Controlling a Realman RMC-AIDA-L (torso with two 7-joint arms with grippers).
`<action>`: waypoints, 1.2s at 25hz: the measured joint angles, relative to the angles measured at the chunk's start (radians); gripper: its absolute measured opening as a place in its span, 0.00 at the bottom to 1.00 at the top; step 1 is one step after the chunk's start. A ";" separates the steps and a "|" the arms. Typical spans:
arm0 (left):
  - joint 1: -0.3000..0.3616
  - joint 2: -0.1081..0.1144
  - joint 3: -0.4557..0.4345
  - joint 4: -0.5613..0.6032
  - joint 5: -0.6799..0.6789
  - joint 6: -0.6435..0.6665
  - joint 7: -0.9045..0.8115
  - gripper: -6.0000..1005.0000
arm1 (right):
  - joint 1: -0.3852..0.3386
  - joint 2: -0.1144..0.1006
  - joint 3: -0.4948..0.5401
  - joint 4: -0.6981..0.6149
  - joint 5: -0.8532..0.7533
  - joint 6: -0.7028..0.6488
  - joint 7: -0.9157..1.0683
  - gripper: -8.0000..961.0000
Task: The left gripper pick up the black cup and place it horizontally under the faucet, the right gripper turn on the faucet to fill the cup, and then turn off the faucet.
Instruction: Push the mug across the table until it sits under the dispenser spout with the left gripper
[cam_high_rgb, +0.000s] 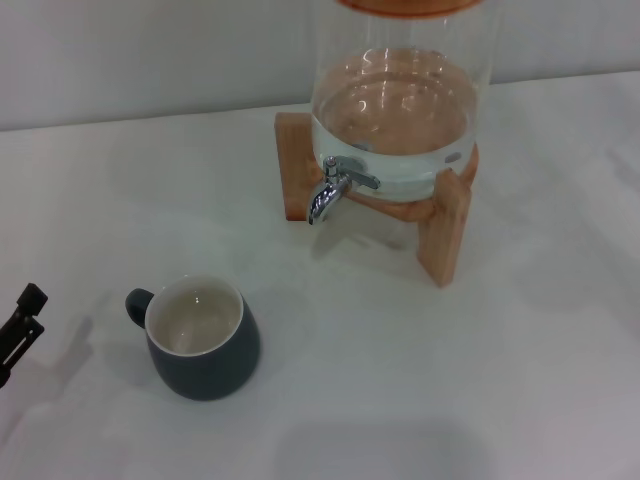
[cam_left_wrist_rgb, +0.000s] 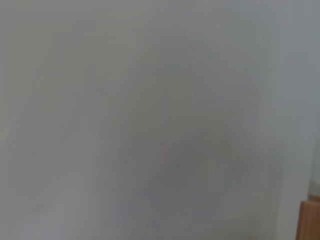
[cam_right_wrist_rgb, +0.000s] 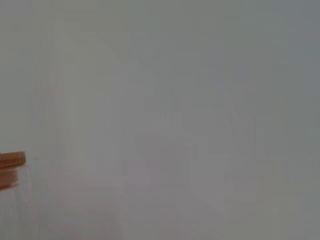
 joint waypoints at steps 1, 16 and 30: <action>-0.001 0.000 0.001 -0.001 0.002 0.010 0.000 0.88 | 0.000 0.000 0.000 0.000 0.000 0.000 0.000 0.84; -0.065 -0.001 0.003 -0.045 0.082 0.125 0.036 0.88 | -0.005 0.003 0.002 -0.006 0.000 0.003 0.002 0.84; -0.092 -0.001 0.003 -0.045 0.159 0.182 0.078 0.88 | -0.002 0.000 0.003 -0.002 0.025 0.004 -0.001 0.84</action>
